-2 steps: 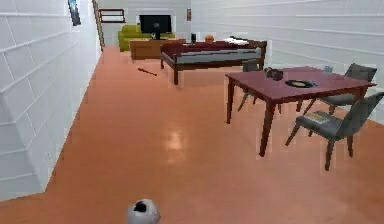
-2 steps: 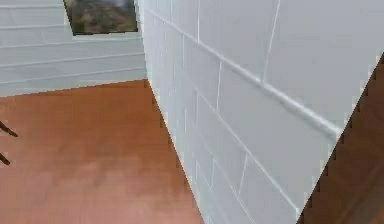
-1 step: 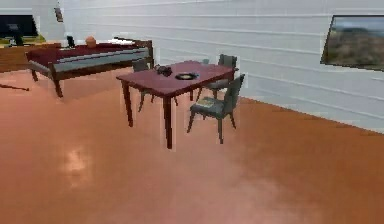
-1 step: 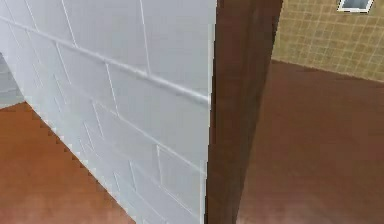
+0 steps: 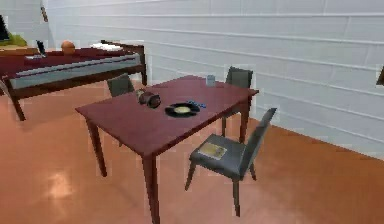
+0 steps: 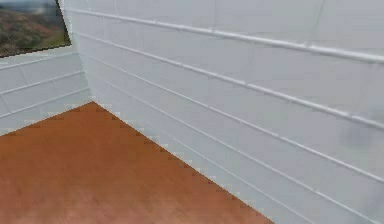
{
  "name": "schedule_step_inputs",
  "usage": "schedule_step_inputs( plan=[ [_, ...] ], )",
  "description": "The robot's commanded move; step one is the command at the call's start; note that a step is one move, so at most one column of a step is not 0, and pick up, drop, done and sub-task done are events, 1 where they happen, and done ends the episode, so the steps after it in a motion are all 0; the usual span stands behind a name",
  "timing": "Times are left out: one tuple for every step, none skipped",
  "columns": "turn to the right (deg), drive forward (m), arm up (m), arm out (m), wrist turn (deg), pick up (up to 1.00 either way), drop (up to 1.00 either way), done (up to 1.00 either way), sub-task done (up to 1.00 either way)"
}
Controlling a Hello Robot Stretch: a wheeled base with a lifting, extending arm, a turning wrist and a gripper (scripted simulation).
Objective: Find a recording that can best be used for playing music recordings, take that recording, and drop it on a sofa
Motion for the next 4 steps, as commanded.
schedule_step_inputs(
  plan=[
    [6.0,0.00,0.00,0.00,0.0,0.00,0.00,0.00,0.00],
    [0.0,0.50,0.00,0.00,0.0,0.00,0.00,0.00,0.00],
    [-45.0,0.00,0.00,0.00,0.0,0.00,0.00,0.00,0.00],
    [-45.0,0.00,0.00,0.00,0.0,0.00,0.00,0.00,0.00]
  ],
)
